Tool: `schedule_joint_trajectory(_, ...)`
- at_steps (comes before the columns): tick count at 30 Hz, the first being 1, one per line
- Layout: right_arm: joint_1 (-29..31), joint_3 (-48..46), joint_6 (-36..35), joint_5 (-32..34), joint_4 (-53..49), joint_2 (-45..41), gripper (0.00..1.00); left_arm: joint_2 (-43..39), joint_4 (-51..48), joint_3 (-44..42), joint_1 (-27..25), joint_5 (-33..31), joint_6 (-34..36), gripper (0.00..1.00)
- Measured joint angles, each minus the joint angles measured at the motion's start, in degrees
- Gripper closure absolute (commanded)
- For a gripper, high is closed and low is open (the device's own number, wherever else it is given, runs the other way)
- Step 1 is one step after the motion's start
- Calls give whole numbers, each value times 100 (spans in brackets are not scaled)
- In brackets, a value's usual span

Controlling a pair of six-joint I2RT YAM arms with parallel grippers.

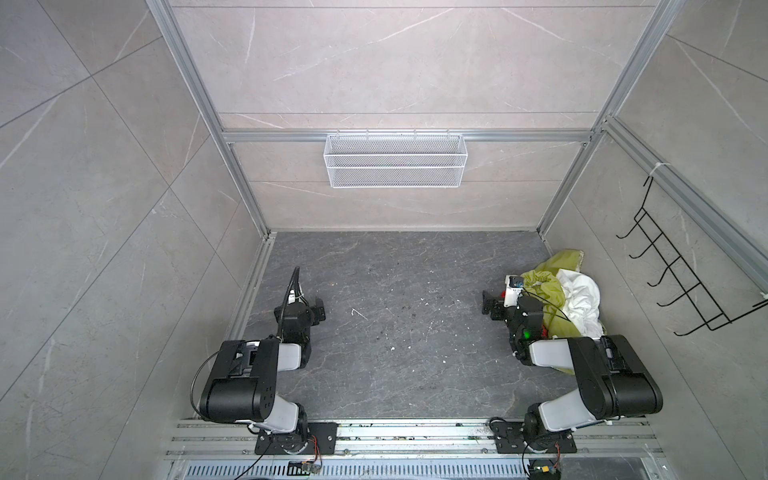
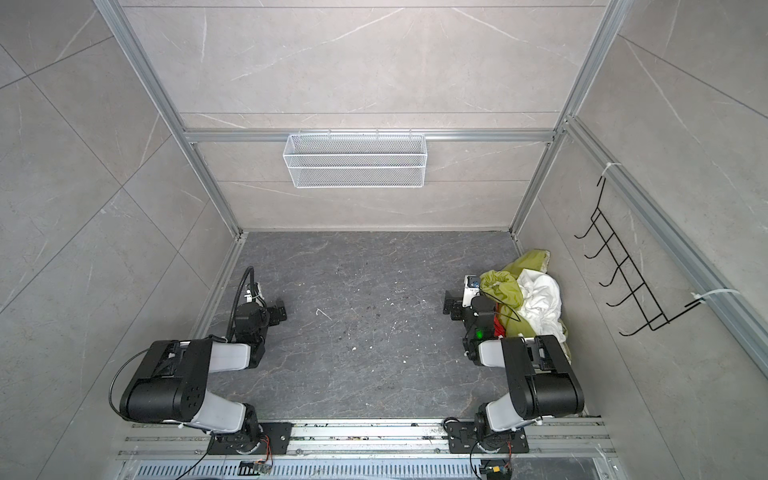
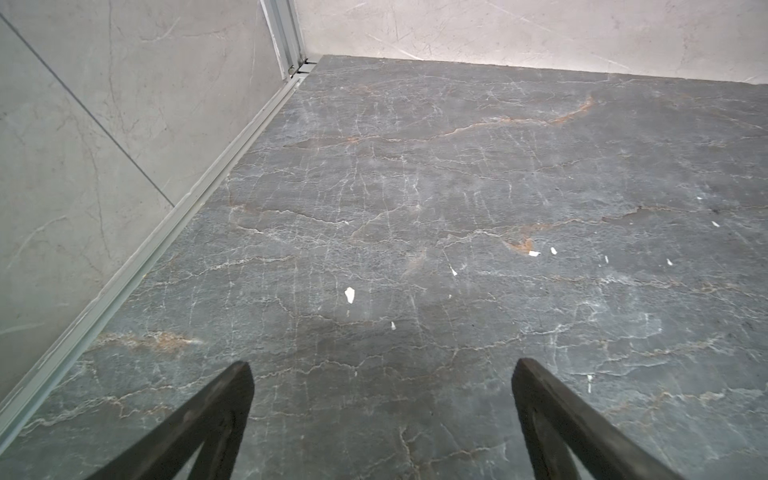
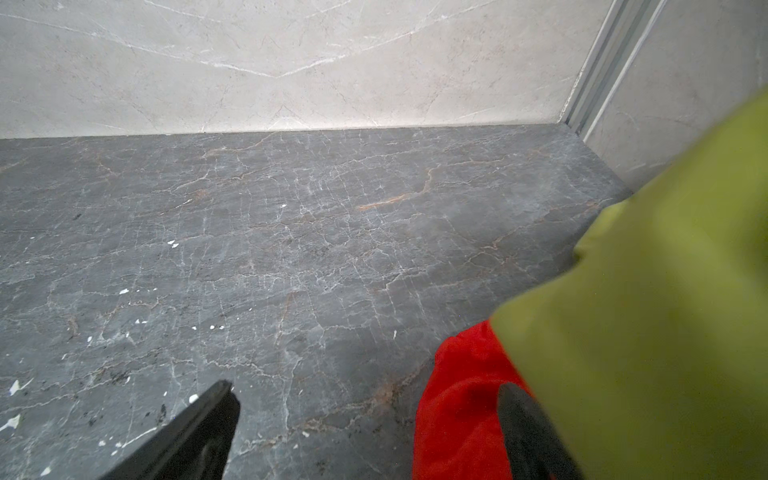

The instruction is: Pick out a specific cloth from the pile

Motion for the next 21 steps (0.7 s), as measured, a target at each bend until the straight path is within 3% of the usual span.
schedule_joint_trajectory(9,315,28,-76,511,-323,-258,0,-98,-341,87,131,-20,-7,0)
schedule_joint_trajectory(17,1322,846,-332,1440,-1945,-1056,0,-1043,-1596,581,48,-472,-131,0)
schedule_joint_trajectory(21,1637,1652,-162,1810,-3379,-1287,0,-1362,-2579,1093,-164,-833,-350,0)
